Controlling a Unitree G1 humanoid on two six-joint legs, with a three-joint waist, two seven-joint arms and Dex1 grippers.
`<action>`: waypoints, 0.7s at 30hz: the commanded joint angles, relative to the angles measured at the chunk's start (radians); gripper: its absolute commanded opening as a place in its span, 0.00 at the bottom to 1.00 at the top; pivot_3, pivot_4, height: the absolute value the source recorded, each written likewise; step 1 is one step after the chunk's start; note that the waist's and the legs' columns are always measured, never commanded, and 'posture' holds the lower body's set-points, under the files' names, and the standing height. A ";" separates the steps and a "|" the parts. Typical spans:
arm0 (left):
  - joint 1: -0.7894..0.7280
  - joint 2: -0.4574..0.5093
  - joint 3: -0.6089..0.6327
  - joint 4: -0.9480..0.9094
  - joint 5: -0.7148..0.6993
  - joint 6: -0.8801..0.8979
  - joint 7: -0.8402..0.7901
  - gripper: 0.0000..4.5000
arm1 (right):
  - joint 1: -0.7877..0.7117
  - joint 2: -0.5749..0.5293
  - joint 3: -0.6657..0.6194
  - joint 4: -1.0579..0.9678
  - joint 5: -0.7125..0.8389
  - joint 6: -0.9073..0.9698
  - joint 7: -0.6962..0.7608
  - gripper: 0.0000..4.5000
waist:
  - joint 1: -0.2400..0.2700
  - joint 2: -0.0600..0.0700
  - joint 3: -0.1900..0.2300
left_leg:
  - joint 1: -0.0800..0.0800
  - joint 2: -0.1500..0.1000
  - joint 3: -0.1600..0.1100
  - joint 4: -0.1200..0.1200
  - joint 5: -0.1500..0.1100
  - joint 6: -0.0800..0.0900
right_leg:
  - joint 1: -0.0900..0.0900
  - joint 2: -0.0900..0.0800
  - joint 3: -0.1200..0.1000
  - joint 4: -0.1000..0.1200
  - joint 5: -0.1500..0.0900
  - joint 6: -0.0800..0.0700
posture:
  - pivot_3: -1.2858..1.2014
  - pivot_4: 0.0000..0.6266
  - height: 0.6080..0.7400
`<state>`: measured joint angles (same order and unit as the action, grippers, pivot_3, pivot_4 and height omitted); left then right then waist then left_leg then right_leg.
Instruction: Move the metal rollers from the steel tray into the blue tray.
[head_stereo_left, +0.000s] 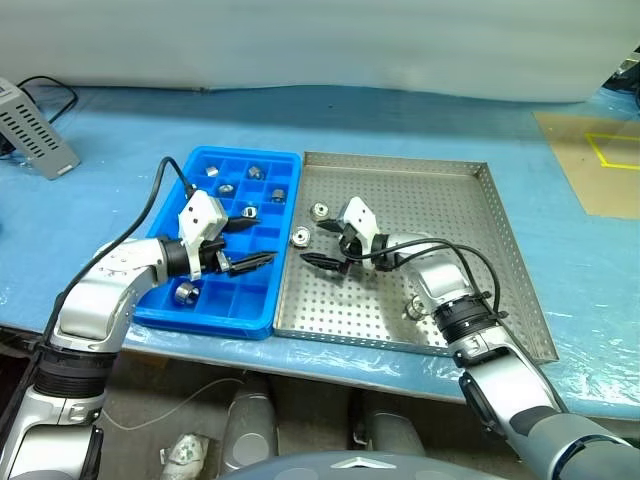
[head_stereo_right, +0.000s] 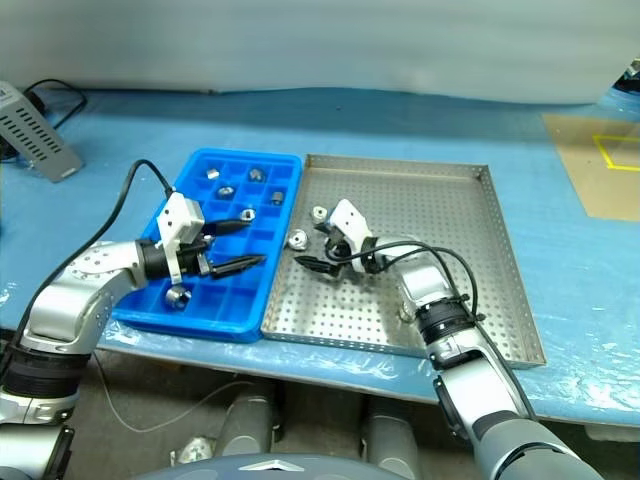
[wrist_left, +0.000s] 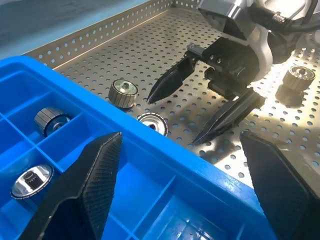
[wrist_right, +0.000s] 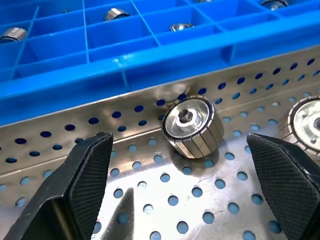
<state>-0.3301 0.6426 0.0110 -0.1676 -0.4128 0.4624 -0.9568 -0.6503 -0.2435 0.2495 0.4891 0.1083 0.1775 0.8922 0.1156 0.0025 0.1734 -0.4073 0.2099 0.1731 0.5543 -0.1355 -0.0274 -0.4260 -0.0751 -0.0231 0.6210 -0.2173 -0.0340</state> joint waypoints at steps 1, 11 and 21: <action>-0.024 0.005 0.009 0.010 0.012 -0.037 0.000 0.89 | -0.036 0.030 -0.012 0.036 -0.020 -0.059 -0.034 1.00 | -0.004 0.000 0.000 | 0.000 0.000 0.000 0.000 0.000 0.000 | 0.000 0.000 0.000 0.000 0.000 0.000 | 0.56 0.24 1.00; 0.000 -0.004 -0.001 0.014 0.034 -0.064 0.017 0.89 | -0.079 0.092 -0.016 0.162 -0.060 -0.141 -0.091 1.00 | -0.018 0.000 0.000 | 0.000 0.000 0.000 0.000 0.000 0.000 | 0.000 0.000 0.000 0.000 0.000 0.000 | 0.56 0.24 1.00; 0.005 -0.011 -0.006 0.035 0.052 -0.089 0.025 0.91 | -0.099 0.137 -0.035 0.220 -0.078 -0.216 -0.144 0.72 | -0.019 0.000 0.000 | 0.000 0.000 0.000 0.000 0.000 0.000 | 0.000 0.000 0.000 0.001 0.000 -0.001 | 0.56 0.24 1.00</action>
<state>-0.3215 0.6293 -0.0054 -0.1249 -0.3645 0.3940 -0.9330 -0.7285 -0.1167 0.2258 0.7217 0.0323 -0.0059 0.7571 0.0965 0.0025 0.1734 -0.4069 0.2103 0.1731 0.5543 -0.1356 -0.0271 -0.4259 -0.0751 -0.0235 0.6222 -0.2175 -0.0347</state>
